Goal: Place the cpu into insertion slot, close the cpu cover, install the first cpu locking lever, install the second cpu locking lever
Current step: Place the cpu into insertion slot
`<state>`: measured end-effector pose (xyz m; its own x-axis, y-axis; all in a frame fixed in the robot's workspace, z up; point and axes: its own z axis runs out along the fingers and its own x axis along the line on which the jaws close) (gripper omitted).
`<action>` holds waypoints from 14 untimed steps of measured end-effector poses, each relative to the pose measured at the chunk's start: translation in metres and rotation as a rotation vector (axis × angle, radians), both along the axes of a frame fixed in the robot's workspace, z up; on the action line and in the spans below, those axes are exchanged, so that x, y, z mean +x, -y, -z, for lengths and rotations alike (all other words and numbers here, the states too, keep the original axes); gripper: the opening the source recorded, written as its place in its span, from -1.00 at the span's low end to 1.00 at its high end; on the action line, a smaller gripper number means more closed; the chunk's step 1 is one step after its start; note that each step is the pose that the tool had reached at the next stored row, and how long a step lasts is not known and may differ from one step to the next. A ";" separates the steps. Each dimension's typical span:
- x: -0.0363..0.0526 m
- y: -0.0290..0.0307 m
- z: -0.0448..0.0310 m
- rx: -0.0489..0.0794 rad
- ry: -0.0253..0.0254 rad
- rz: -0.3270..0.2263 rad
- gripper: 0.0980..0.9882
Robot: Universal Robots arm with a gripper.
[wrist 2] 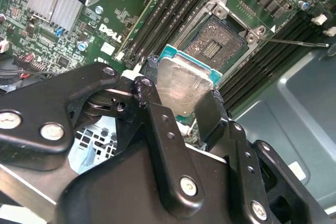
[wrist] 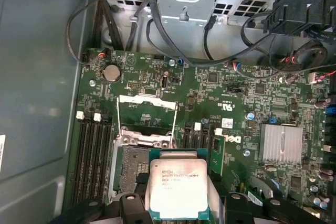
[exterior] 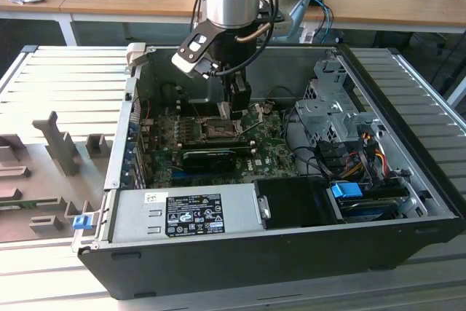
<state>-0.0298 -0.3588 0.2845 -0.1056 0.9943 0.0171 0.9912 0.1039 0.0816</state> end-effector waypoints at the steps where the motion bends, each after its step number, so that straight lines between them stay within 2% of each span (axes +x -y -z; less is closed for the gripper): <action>1: 0.0001 0.0000 0.0020 0.001 -0.0010 0.000 -0.04; 14: 0.0000 0.0000 0.0069 0.002 -0.0019 0.000 -0.04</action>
